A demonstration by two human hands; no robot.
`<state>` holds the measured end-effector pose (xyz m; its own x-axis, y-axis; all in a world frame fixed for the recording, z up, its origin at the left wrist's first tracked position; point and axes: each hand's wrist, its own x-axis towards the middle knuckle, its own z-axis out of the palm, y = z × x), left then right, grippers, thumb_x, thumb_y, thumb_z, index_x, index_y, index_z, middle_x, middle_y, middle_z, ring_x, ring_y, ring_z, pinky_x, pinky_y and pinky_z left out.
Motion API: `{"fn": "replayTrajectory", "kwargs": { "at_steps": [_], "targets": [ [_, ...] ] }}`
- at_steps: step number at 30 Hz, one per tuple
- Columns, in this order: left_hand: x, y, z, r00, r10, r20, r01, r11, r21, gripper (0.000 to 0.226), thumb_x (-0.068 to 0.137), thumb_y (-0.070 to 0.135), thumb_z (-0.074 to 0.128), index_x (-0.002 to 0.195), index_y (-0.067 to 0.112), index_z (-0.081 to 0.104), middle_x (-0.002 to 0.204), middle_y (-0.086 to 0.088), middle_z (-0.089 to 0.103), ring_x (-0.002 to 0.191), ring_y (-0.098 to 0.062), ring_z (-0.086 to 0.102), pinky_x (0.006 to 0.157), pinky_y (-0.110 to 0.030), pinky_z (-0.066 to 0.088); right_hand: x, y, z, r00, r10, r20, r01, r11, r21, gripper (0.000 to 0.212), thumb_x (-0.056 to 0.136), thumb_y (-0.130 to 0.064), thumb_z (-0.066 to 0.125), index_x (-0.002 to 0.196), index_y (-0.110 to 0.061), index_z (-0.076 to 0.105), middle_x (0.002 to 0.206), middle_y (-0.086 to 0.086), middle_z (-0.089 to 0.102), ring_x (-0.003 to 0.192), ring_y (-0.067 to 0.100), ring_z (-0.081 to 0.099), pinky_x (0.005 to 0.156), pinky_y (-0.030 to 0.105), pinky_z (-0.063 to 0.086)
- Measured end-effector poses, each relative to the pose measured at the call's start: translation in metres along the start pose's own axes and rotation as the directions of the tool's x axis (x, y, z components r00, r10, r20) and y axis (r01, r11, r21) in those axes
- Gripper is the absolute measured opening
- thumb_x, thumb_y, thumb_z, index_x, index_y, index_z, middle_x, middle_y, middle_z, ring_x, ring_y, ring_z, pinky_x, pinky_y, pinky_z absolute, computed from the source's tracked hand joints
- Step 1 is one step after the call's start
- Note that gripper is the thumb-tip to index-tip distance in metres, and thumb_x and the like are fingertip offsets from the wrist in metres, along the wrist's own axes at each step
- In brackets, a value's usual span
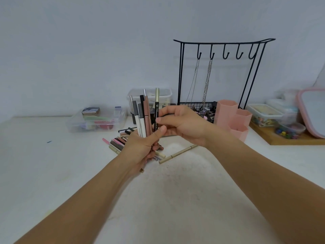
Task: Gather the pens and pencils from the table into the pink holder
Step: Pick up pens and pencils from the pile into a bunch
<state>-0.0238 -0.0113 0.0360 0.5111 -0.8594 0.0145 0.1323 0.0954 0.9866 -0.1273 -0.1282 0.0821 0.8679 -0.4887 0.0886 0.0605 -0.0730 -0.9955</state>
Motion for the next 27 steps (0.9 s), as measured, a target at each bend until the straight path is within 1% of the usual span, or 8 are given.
{"fn": "replayTrajectory", "kwargs": {
  "at_steps": [5,7,10,15,18,21,24,27],
  "targets": [
    [0.003,-0.003,-0.002,0.999,0.037,0.019,-0.037,0.999,0.026,0.030,0.078,0.024,0.081,0.080,0.003,0.059,0.058,-0.011,0.046,0.033,-0.007,0.043,0.033,-0.017,0.030,0.000,0.006,0.004,0.998,0.016,-0.060,-0.018,0.999,-0.047,0.008,0.088,-0.002,0.072,0.094,-0.005,0.067,0.076,0.007,0.064,0.067,0.012,0.064,0.063,0.020,0.056],
    [0.005,-0.006,-0.004,1.000,0.028,0.011,-0.028,1.000,0.008,0.037,0.071,0.027,0.084,0.088,0.001,0.063,0.058,-0.009,0.054,0.044,-0.012,0.053,0.033,-0.018,0.033,0.002,0.010,0.005,0.998,0.008,-0.057,-0.014,0.995,-0.095,0.007,0.086,-0.004,0.076,0.089,-0.007,0.070,0.076,0.006,0.066,0.069,0.014,0.063,0.071,0.024,0.058],
    [0.007,-0.009,-0.006,1.000,-0.017,-0.024,0.018,1.000,0.017,0.026,0.083,0.019,0.080,0.091,-0.001,0.065,0.060,-0.010,0.063,0.057,-0.018,0.063,0.036,-0.019,0.038,0.004,0.019,0.006,0.998,0.017,-0.060,-0.027,0.985,-0.168,0.008,0.082,-0.011,0.082,0.084,-0.009,0.074,0.080,0.003,0.070,0.074,0.015,0.063,0.072,0.029,0.054],
    [0.011,-0.006,-0.012,0.998,0.011,-0.064,-0.002,0.991,0.137,0.033,0.093,0.034,0.073,0.074,0.009,0.060,0.054,-0.004,0.054,0.035,-0.011,0.048,0.044,-0.024,0.038,0.009,0.028,-0.003,0.993,-0.004,-0.115,-0.030,0.956,-0.290,0.025,0.098,-0.030,0.064,0.106,-0.009,0.075,0.096,0.001,0.072,0.082,0.009,0.062,0.070,0.026,0.052],
    [0.018,-0.004,-0.019,0.995,0.063,-0.074,-0.059,0.996,0.064,0.023,0.093,0.030,0.073,0.079,0.015,0.061,0.059,-0.004,0.050,0.047,-0.016,0.043,0.041,-0.023,0.038,0.017,0.041,-0.028,0.978,-0.119,-0.169,-0.046,0.673,-0.738,0.030,0.102,-0.030,0.055,0.129,-0.018,0.065,0.129,-0.003,0.065,0.108,0.012,0.060,0.092,0.030,0.046],
    [0.022,-0.005,-0.022,0.992,0.072,-0.099,-0.075,0.997,-0.022,0.015,0.094,0.020,0.072,0.083,0.015,0.062,0.060,-0.005,0.050,0.054,-0.017,0.039,0.038,-0.020,0.035,0.018,0.060,-0.045,0.985,-0.054,-0.164,-0.113,0.515,-0.850,0.040,0.103,-0.034,0.053,0.141,-0.023,0.055,0.148,-0.001,0.054,0.135,0.020,0.048,0.109,0.034,0.038],
    [0.024,-0.007,-0.023,0.992,0.065,-0.109,-0.068,0.997,-0.022,0.020,0.092,0.023,0.075,0.082,0.013,0.059,0.058,-0.004,0.049,0.054,-0.018,0.037,0.037,-0.020,0.033,0.018,0.070,-0.046,0.987,-0.034,-0.160,-0.125,0.477,-0.870,0.041,0.103,-0.033,0.053,0.141,-0.021,0.055,0.145,0.002,0.056,0.132,0.023,0.051,0.108,0.033,0.038],
    [0.024,-0.007,-0.024,0.990,0.036,-0.138,-0.037,0.999,-0.004,0.036,0.087,0.036,0.078,0.075,0.013,0.054,0.056,-0.003,0.046,0.052,-0.018,0.032,0.038,-0.021,0.030,0.017,0.069,-0.045,0.981,-0.088,-0.170,-0.122,0.400,-0.909,0.030,0.100,-0.026,0.058,0.127,-0.020,0.067,0.125,0.002,0.067,0.113,0.023,0.060,0.098,0.035,0.048]
  ]
}}
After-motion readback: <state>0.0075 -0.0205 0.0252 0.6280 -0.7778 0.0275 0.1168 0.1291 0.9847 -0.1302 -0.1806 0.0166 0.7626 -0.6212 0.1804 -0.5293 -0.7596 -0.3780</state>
